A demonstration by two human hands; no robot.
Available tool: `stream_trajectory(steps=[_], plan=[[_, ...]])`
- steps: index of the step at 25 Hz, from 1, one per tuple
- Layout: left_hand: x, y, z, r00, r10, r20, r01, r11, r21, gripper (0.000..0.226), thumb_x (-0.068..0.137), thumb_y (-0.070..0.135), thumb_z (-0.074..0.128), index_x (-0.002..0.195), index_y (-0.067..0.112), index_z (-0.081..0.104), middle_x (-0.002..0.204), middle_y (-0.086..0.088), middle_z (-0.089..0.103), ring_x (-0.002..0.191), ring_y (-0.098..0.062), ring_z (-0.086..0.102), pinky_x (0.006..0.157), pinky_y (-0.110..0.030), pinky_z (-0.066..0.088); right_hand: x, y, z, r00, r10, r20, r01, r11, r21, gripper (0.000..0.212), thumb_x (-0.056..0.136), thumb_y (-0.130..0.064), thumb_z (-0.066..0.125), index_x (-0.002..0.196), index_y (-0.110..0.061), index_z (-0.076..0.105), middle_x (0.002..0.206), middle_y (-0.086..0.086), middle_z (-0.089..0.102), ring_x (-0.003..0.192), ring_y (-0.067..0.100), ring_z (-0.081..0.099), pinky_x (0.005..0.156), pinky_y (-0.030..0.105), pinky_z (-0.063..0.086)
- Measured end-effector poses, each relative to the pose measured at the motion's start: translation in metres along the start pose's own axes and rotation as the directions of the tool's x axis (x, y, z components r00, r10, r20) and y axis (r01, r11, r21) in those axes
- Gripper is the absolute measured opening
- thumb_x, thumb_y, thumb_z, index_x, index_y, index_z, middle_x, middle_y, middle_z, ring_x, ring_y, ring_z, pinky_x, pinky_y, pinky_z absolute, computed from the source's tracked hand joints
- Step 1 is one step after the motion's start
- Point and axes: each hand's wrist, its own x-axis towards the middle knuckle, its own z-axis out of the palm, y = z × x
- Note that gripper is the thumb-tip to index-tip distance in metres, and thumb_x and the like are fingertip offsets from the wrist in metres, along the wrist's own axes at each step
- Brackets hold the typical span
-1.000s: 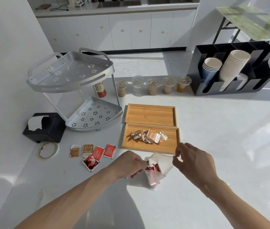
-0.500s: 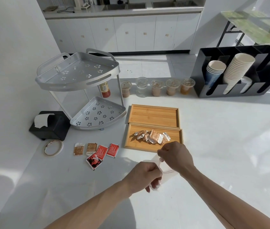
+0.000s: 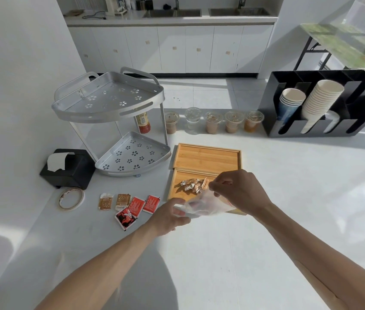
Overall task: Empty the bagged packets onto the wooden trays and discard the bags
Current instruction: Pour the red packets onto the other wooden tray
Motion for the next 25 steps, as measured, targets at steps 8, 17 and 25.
stream_trajectory(steps=[8, 17, 25], plan=[[0.022, 0.038, -0.015, 0.974, 0.049, -0.221, -0.106, 0.962, -0.253, 0.015, 0.087, 0.014, 0.073, 0.091, 0.007, 0.06, 0.083, -0.005, 0.068, 0.071, -0.012, 0.067, 0.06, -0.028, 0.054, 0.043, 0.006, -0.042, 0.991, 0.002, -0.134, 0.003, 0.999, 0.033, 0.023, 0.083, -0.031, 0.067, 0.066, -0.018, 0.074, 0.075, -0.004, 0.073, 0.069, 0.012, 0.062, 0.054, 0.028, 0.043], [0.061, 0.085, -0.086, 0.946, 0.067, -0.318, -0.134, 0.972, -0.194, 0.005, 0.096, 0.015, 0.059, 0.099, 0.013, 0.057, 0.103, -0.01, 0.065, 0.081, -0.013, 0.065, 0.051, -0.023, 0.057, 0.12, 0.046, -0.046, 0.985, 0.121, -0.124, -0.097, 0.978, 0.183, 0.003, 0.079, -0.018, 0.075, 0.081, -0.02, 0.073, 0.075, 0.001, 0.076, 0.078, 0.02, 0.07, 0.074, 0.035, 0.054], [0.123, 0.125, -0.112, 0.857, 0.192, -0.478, -0.111, 0.975, 0.191, 0.012, 0.088, 0.011, 0.068, 0.081, 0.02, 0.063, 0.08, -0.004, 0.071, 0.073, -0.025, 0.072, 0.067, -0.046, 0.062, 0.194, 0.087, -0.022, 0.963, 0.256, -0.08, -0.242, 0.957, 0.16, 0.022, 0.08, -0.016, 0.076, 0.101, -0.017, 0.07, 0.081, 0.006, 0.077, 0.072, 0.019, 0.07, 0.068, 0.031, 0.054]])
